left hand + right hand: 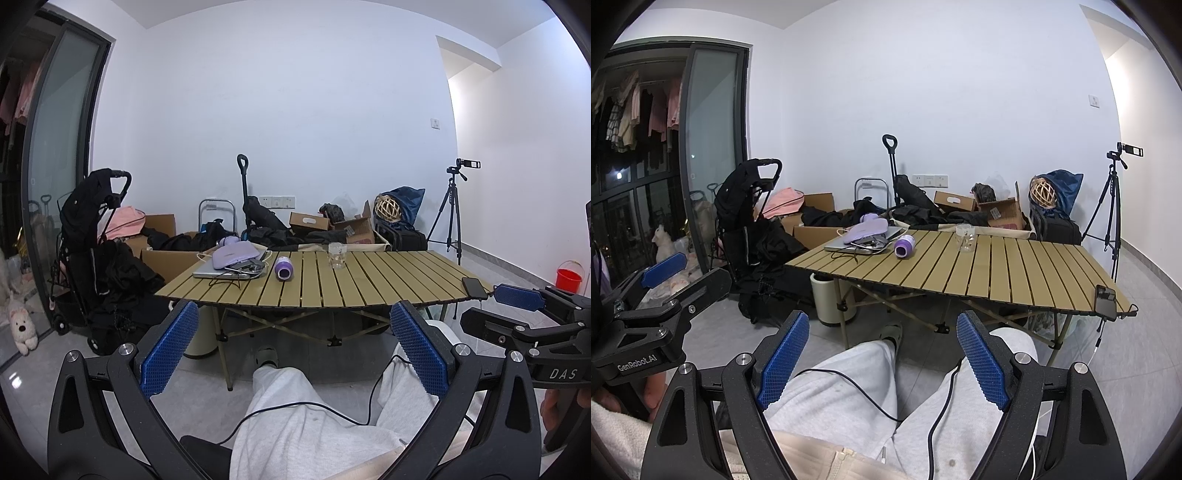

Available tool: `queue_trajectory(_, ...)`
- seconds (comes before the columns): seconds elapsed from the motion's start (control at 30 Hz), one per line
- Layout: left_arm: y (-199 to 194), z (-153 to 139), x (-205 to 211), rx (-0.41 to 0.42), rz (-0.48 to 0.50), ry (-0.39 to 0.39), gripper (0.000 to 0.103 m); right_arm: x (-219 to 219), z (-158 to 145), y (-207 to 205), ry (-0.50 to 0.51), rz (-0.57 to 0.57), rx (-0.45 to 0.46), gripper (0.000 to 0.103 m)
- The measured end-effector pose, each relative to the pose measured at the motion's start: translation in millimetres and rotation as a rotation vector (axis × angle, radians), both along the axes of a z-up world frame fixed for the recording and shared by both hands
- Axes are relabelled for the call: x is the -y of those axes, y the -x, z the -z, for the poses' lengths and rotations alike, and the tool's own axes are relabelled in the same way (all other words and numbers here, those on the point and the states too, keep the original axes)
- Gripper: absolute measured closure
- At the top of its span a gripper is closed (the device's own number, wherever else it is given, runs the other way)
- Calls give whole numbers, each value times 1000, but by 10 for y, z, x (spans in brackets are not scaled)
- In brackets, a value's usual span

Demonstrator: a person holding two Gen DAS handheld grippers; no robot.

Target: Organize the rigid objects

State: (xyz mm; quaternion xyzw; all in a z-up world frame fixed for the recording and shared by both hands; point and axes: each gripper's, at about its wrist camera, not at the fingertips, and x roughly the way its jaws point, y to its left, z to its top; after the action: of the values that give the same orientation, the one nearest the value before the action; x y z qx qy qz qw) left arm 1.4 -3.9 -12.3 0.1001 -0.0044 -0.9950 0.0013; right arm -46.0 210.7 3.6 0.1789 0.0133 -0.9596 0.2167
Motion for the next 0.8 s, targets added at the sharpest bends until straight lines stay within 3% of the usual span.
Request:
queue_trajectory(0.2, 132, 0, 62, 18, 35, -22, 0, -7, 100, 26, 5, 3, 21, 16)
queue_trajectory(0.33, 536, -85, 118, 8, 36, -11, 0, -37, 116, 257, -10, -42, 64, 16)
queue_trajectory(0.47, 1102, -84, 119, -11, 63, 60, 0, -69, 68, 824, -33, -76, 132, 16)
queue_trajectory(0.53, 1483, -34, 168, 25, 106, 69, 0, -34, 73, 1068, -46, -98, 151, 16)
queue_trajectory(0.67, 2119, 60, 243, 57, 100, 88, 0, 124, 177, 1766, -125, -109, 220, 16)
queue_trajectory(0.8, 2796, 122, 413, 154, 139, 52, 0, 234, 226, 2440, -137, -91, 259, 16)
